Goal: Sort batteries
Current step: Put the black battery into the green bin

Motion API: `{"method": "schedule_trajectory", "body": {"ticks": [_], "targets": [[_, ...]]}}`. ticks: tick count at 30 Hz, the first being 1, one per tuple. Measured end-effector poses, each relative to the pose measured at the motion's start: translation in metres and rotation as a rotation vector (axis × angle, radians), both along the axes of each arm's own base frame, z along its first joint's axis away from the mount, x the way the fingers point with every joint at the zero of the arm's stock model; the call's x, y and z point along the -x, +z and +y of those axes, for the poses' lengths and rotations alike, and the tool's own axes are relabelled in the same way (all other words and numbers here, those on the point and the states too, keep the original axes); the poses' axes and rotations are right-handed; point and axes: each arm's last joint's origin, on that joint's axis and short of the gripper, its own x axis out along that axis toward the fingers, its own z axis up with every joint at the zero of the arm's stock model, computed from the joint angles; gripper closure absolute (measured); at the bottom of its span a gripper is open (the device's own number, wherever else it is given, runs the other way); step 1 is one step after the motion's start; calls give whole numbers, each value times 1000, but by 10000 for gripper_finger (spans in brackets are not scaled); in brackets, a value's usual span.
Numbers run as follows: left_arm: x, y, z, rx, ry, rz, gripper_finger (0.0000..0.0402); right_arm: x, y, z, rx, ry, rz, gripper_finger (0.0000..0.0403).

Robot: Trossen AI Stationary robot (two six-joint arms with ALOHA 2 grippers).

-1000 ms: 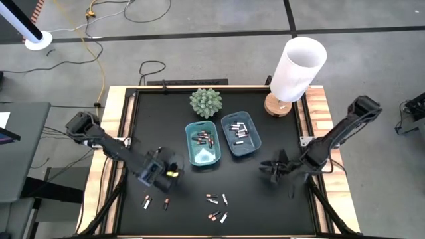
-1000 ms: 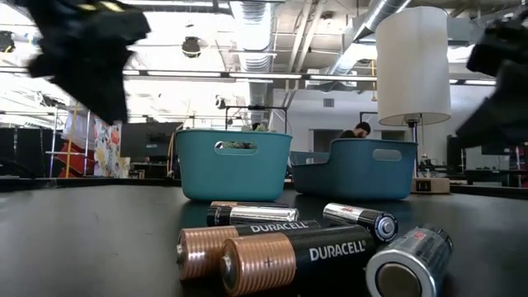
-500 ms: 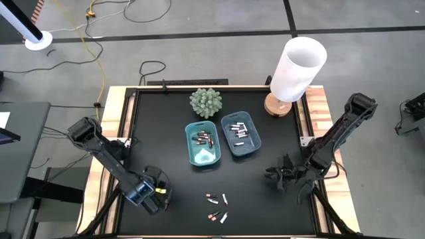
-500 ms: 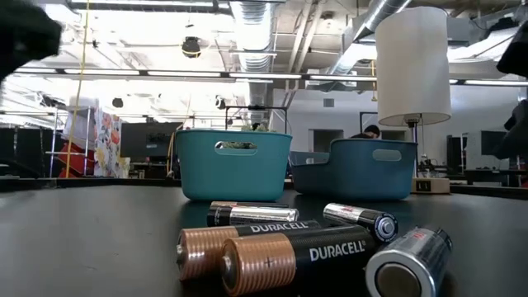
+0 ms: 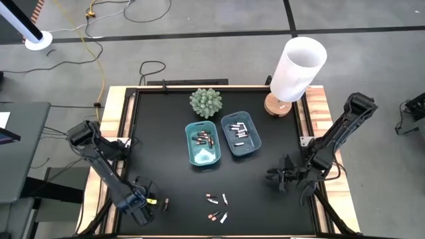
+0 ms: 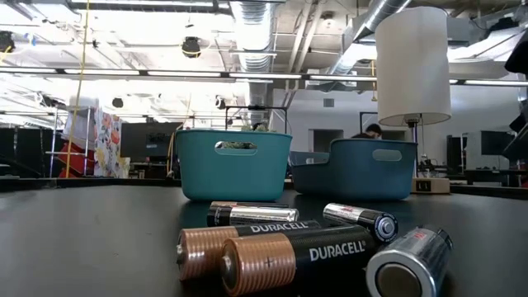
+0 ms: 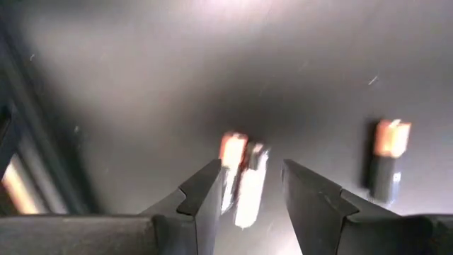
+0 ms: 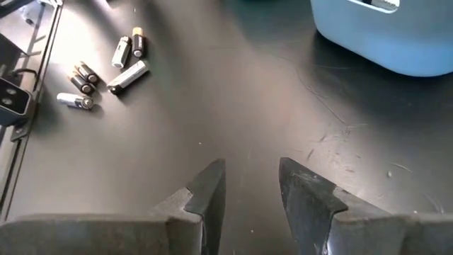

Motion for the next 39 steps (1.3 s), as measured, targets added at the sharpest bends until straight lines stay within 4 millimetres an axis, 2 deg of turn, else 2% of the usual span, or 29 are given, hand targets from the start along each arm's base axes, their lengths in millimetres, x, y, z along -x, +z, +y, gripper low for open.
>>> {"method": "schedule_trajectory", "body": {"ticks": [10, 14, 25, 39], "targets": [[16, 0, -12, 9, -20, 2, 260, 0, -1, -1, 11, -1, 6, 253], [17, -1, -12, 6, -24, -3, 260, 0, -1, -1, 11, -1, 6, 253], [21, -23, -7, 20, -30, -15, 260, 0, -1, -1, 10, -2, 6, 253], [23, -23, -8, 8, -41, -30, 260, 0, -1, -1, 10, -2, 6, 253]]}}
